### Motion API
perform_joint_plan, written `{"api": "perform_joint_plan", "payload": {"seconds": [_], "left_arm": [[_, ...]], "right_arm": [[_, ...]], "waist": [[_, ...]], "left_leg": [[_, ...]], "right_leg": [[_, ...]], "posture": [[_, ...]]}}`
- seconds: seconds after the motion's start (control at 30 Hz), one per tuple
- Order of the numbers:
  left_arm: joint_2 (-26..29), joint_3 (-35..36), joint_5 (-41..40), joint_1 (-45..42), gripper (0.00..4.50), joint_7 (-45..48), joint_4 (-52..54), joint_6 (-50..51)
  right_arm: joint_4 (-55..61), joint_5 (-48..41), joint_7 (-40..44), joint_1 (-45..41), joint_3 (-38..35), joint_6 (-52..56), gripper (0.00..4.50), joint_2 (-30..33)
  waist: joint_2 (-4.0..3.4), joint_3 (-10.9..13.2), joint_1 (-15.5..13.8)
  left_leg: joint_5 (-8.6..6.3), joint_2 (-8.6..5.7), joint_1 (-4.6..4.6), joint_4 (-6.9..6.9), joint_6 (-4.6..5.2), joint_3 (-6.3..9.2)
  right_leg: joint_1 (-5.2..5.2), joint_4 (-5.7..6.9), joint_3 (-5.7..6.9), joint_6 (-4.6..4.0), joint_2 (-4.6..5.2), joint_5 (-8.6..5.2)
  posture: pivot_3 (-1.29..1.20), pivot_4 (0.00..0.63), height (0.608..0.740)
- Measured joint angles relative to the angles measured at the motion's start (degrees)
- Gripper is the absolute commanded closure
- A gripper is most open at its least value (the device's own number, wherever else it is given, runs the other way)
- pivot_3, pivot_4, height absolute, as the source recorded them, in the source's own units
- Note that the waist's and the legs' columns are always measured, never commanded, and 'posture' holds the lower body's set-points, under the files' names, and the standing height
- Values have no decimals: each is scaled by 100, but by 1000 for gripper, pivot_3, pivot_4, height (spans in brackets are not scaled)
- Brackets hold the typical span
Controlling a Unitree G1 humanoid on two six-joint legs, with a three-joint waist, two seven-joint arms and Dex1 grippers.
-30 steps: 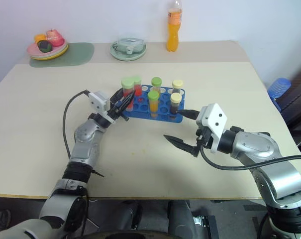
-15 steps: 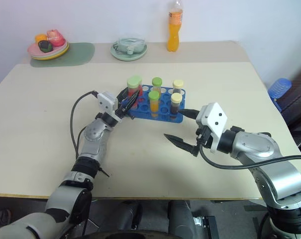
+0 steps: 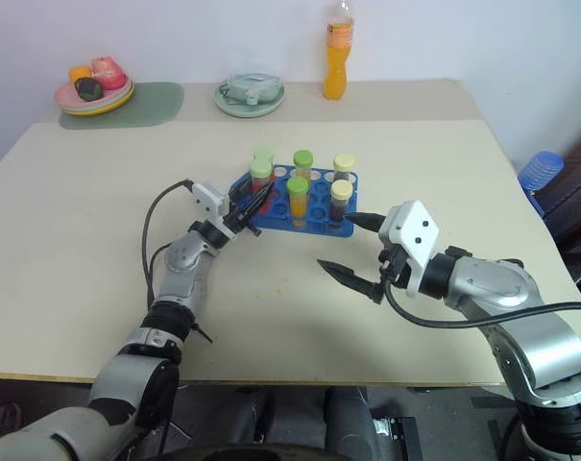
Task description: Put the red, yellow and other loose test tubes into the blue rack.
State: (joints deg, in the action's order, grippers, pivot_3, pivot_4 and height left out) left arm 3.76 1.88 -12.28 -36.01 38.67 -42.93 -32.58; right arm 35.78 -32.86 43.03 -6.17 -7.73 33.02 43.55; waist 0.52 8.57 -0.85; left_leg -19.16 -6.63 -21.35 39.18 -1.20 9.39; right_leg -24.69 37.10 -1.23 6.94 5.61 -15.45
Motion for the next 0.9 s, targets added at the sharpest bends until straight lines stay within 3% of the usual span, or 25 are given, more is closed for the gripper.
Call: {"api": "perform_joint_plan", "payload": {"seconds": [0.03,0.2,0.53,0.9], "left_arm": [[-6,6,-41,0,2429,64,-18,-9],[-39,-28,-8,5,44,96,-49,-24],[215,-71,13,444,44,35,843,664],[1523,155,-656,1841,44,762,2863,1936]], "right_arm": [[0,0,0,1,0,-19,0,-2],[0,1,0,5,0,-90,0,-6],[-84,60,-87,102,7,-236,0,-232],[-1154,713,-204,119,202,-1058,0,-730]], "waist": [[0,0,0],[0,0,7],[0,0,15],[-5,-2,19]], "left_leg": [[0,0,0,0,0,0],[0,2,0,0,0,0],[0,4,2,-2,0,0],[0,4,3,-3,-1,0]], "right_leg": [[0,0,0,0,0,0],[0,0,0,0,0,0],[-1,1,-2,0,-1,0],[-2,3,-4,0,-2,0]], "posture": [[0,150,740],[0,150,740],[0,150,740],[0,150,740]]}}
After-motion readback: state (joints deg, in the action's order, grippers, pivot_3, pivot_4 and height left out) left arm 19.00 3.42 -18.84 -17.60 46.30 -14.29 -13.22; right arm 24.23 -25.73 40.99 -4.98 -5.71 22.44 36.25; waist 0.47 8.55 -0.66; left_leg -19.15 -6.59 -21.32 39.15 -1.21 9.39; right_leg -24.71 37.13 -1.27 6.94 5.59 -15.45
